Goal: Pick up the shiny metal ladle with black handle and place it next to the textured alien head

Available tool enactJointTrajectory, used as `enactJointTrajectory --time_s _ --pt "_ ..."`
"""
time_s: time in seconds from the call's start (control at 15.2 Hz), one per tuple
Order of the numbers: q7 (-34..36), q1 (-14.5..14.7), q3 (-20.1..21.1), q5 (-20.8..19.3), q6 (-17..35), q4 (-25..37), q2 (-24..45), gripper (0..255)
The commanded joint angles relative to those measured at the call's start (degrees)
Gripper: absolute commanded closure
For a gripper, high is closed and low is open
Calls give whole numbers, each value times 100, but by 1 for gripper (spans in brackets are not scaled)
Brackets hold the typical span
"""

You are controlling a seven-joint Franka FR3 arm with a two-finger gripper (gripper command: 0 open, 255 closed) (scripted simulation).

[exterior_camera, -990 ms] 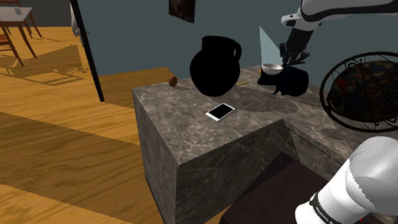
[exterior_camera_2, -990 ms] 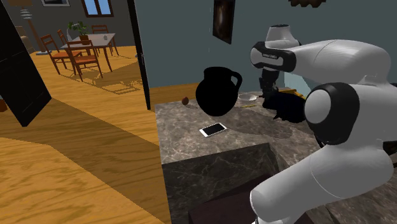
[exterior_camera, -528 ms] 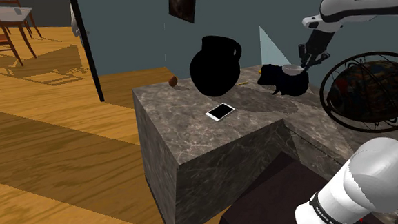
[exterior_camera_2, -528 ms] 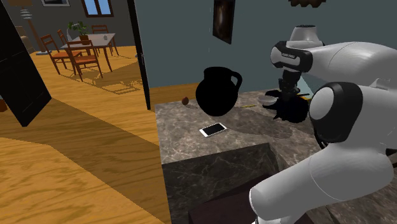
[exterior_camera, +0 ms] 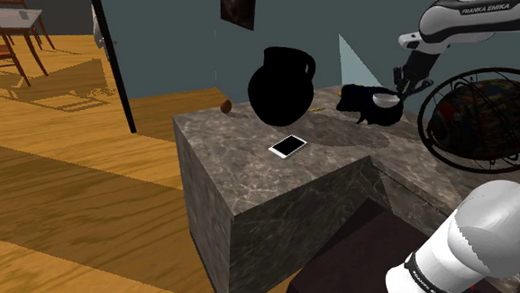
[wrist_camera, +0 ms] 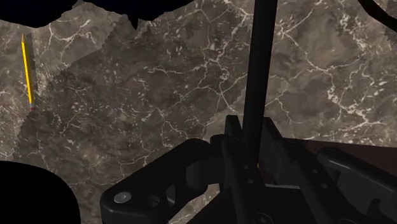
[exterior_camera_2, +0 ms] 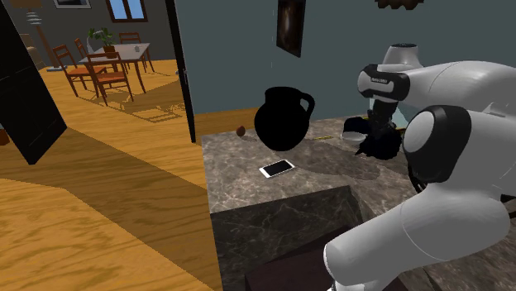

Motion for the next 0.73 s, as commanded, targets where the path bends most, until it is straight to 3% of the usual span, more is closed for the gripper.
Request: enactJointTrajectory --time_s 0.0,0.66 --pt "13 -8 -30 -18 171 -158 10 255" --pt "45 -30 -199 -72 958 -810 151 255"
